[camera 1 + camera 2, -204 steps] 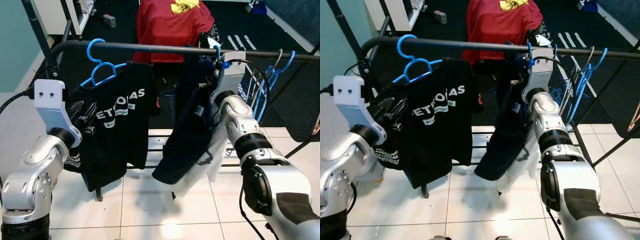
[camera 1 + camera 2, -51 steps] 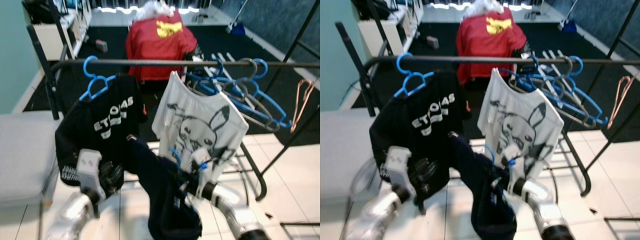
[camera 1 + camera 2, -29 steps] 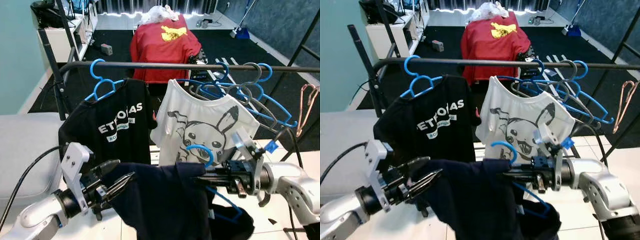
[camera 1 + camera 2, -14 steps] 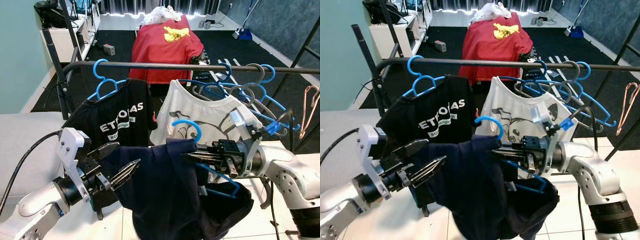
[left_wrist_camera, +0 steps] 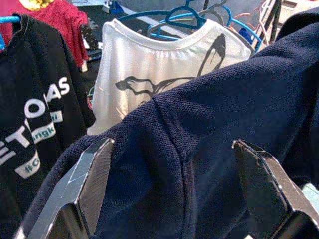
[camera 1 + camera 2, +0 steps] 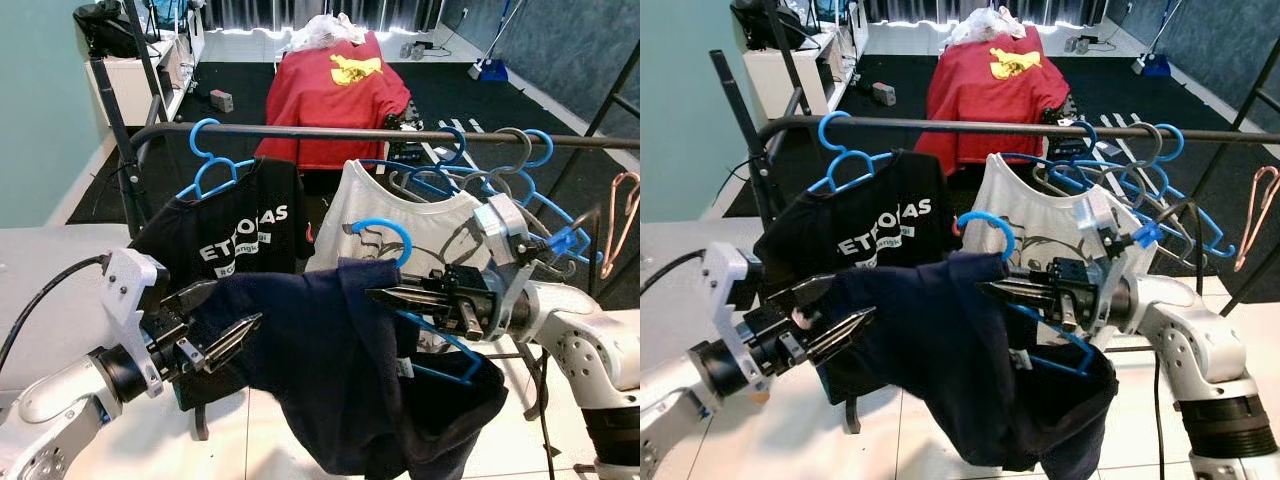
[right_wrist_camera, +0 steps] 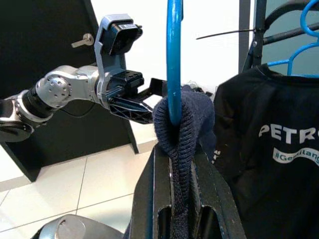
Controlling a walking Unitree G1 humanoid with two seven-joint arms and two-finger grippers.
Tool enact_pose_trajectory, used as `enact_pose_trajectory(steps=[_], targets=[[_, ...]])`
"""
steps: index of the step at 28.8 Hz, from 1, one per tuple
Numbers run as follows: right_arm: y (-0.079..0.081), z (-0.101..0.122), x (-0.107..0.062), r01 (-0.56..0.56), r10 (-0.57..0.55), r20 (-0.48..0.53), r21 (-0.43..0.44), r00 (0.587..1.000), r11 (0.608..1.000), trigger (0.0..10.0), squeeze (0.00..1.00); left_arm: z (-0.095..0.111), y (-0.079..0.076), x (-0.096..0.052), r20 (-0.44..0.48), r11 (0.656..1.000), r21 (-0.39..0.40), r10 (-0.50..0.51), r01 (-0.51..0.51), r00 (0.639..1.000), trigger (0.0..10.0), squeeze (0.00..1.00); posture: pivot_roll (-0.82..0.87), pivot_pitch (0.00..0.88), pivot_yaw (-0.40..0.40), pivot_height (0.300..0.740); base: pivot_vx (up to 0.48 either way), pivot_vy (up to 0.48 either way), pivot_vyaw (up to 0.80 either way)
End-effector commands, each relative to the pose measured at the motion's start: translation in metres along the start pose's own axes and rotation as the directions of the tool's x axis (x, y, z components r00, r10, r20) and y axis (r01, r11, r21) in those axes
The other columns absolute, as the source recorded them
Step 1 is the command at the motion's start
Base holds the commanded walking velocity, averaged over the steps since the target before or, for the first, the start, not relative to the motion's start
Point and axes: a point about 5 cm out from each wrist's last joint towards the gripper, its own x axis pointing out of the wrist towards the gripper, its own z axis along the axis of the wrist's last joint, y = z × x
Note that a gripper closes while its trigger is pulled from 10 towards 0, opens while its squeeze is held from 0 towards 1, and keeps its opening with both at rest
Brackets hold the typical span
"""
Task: Hang hanger
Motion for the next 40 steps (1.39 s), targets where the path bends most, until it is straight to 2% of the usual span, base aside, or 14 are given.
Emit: enact_pose_trajectory(steps=[1, 4, 5, 6, 9, 10, 11, 12, 16, 17, 22, 30, 34, 40], targets=[[0.003, 0.01, 0.002, -0.027, 0.028, 0.034, -0.031, 0.999, 0.999, 10.0, 0.0, -0.003, 0.002, 0.002, -0.025, 1.0, 0.016, 0.013, -0.012, 1.0, 10.0, 0.0, 0.01, 0.043, -0.01, 0.74, 0.0, 0.0, 0.0], [0.004, 0.006, 0.003, -0.031, 0.031, 0.009, -0.026, 0.999, 0.999, 10.0, 0.0, 0.005, 0.003, 0.007, 0.016, 0.999, 0.032, 0.004, -0.004, 1.0, 10.0, 0.0, 0.02, 0.042, -0.013, 0.74, 0.0, 0.0, 0.0], [0.004, 0.003, 0.005, -0.03, 0.03, -0.018, -0.026, 0.999, 0.999, 10.0, 0.0, 0.017, 0.002, 0.012, 0.074, 0.999, 0.051, -0.019, 0.015, 0.997, 10.0, 0.0, 0.02, 0.043, -0.014, 0.74, 0.0, 0.0, 0.0], [0.004, 0.003, 0.005, -0.03, 0.03, -0.018, -0.026, 0.999, 0.999, 10.0, 0.0, 0.017, 0.002, 0.012, 0.074, 0.999, 0.051, -0.019, 0.015, 0.997, 10.0, 0.0, 0.02, 0.043, -0.014, 0.74, 0.0, 0.0, 0.0], [0.003, -0.001, 0.007, -0.033, 0.032, -0.048, -0.027, 0.998, 0.999, 10.0, 0.0, 0.037, -0.001, 0.017, 0.161, 0.997, 0.059, -0.067, 0.058, 0.985, 10.0, 0.0, 0.02, 0.043, -0.014, 0.74, 0.0, 0.0, 0.0], [0.002, -0.002, 0.008, -0.03, 0.028, -0.061, -0.031, 0.998, 0.999, 10.0, 0.0, 0.042, -0.004, 0.018, 0.17, 0.994, 0.044, -0.109, 0.103, 0.979, 10.0, 0.75, 0.02, 0.043, -0.014, 0.74, 0.0, 0.0, 0.0], [0.002, -0.002, 0.008, -0.03, 0.028, -0.061, -0.031, 0.998, 0.999, 10.0, 0.0, 0.042, -0.004, 0.018, 0.17, 0.994, 0.044, -0.109, 0.103, 0.979, 10.0, 0.75, 0.02, 0.043, -0.014, 0.74, 0.0, 0.0, 0.0], [0.001, -0.004, 0.008, -0.023, 0.021, -0.073, -0.035, 0.997, 0.999, 10.0, 0.0, 0.044, -0.008, 0.017, 0.163, 0.986, 0.021, -0.164, 0.163, 0.973, 10.0, 1.0, 0.02, 0.043, -0.012, 0.74, 0.0, 0.0, 0.0], [0.0, -0.004, 0.008, -0.013, 0.009, -0.081, -0.043, 0.997, 0.999, 10.0, 0.0, 0.047, -0.007, 0.016, 0.161, 0.985, 0.033, -0.173, 0.17, 0.972, 10.0, 1.0, 0.02, 0.044, -0.014, 0.74, 0.0, 0.0, 0.0], [-0.001, -0.004, 0.008, -0.014, 0.01, -0.081, -0.042, 0.997, 0.999, 10.0, 0.0, 0.051, -0.006, 0.017, 0.187, 0.985, 0.025, -0.171, 0.17, 0.967, 10.0, 0.02, 0.02, 0.042, -0.017, 0.74, 0.0, 0.0, 0.0], [0.0, -0.003, 0.01, -0.033, 0.03, -0.078, -0.033, 0.997, 0.999, 10.0, 0.0, 0.06, -0.015, 0.025, 0.251, 0.97, -0.009, -0.235, 0.245, 0.939, 10.0, 0.0, 0.02, 0.039, -0.021, 0.74, 0.0, 0.0, 0.0], [0.002, -0.006, 0.017, -0.066, 0.062, -0.107, -0.033, 0.992, 0.997, 10.0, 0.0, 0.055, -0.035, 0.048, 0.224, 0.929, 0.006, -0.361, 0.369, 0.905, 10.0, 0.0, 0.01, 0.033, -0.013, 0.74, 0.0, 0.0, 0.0], [0.003, -0.006, 0.023, -0.088, 0.083, -0.117, -0.039, 0.99, 0.995, 10.0, 0.0, 0.049, -0.038, 0.058, 0.19, 0.928, 0.019, -0.37, 0.373, 0.91, 10.0, 0.0, 0.01, 0.033, -0.011, 0.74, 0.0, 0.0, 0.0], [0.005, -0.007, 0.026, -0.108, 0.103, -0.122, -0.035, 0.987, 0.993, 10.0, 0.0, 0.051, -0.039, 0.061, 0.206, 0.926, 0.011, -0.372, 0.378, 0.905, 10.0, 0.0, 0.01, 0.032, -0.014, 0.74, 0.0, 0.0, 0.0]])
